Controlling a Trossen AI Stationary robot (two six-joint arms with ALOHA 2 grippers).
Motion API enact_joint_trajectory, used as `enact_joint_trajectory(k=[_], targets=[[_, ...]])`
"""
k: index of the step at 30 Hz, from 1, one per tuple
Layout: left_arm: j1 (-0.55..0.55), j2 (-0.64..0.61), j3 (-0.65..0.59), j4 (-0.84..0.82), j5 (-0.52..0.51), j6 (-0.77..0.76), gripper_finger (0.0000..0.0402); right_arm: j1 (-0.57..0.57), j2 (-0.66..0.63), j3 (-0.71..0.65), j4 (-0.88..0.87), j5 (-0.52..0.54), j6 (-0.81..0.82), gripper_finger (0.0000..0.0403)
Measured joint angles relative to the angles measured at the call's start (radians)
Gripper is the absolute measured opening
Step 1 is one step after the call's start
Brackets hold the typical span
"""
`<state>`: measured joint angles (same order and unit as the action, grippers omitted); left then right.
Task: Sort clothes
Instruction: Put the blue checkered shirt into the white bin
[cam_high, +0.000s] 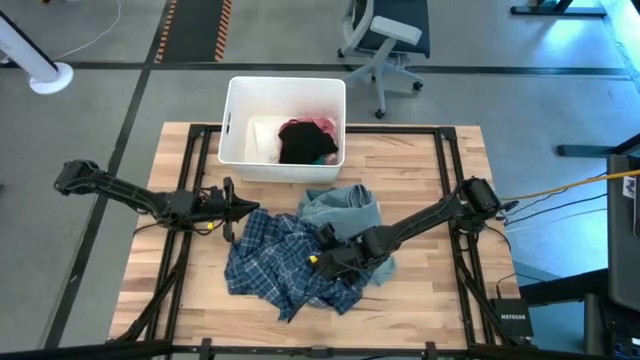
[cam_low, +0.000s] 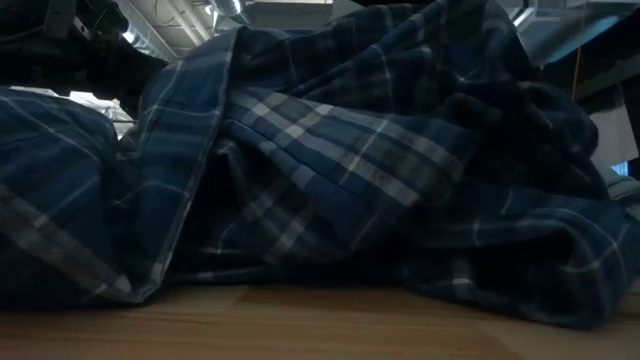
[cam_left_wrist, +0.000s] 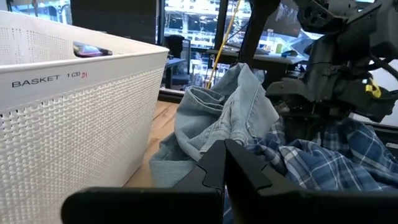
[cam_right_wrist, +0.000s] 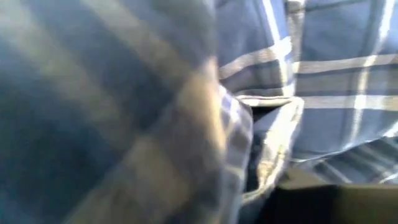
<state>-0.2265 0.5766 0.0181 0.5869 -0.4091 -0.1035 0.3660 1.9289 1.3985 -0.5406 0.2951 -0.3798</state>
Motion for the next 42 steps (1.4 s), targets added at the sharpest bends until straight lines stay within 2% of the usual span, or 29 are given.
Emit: enact_joint_trajectory(k=[2, 4, 10, 16, 22, 30, 42], targets=[[0.0, 0.0, 0.0, 0.0, 0.0, -0.004, 0.0, 0.0, 0.0, 0.032, -0.031, 0.0, -0.013, 0.0039], [0.0, 0.0, 0.0, 0.0, 0.0, -0.016, 0.0, 0.0, -0.005, 0.073, -0.068, 0.003, -0.021, 0.0016], [0.0, 0.0, 0.0, 0.0, 0.0, -0.016, 0.0, 0.0, -0.037, 0.215, -0.152, 0.038, -0.049, 0.0045], [0.0, 0.0, 0.0, 0.0, 0.0, -0.016, 0.0, 0.0, -0.059, 0.322, -0.217, 0.065, -0.114, 0.0013], [0.0, 0.0, 0.0, 0.0, 0.0, -0.018, 0.0, 0.0, -0.078, 0.393, -0.273, 0.073, -0.124, 0.0024], [0.0, 0.0, 0.0, -0.001, 0.0, -0.019, 0.0, -0.008, -0.119, 0.512, -0.356, 0.193, -0.181, 0.0015], [0.0, 0.0, 0.0, 0.0, 0.0, -0.018, 0.0, -0.114, -0.128, 0.837, -0.406, 0.292, -0.332, 0.0017]])
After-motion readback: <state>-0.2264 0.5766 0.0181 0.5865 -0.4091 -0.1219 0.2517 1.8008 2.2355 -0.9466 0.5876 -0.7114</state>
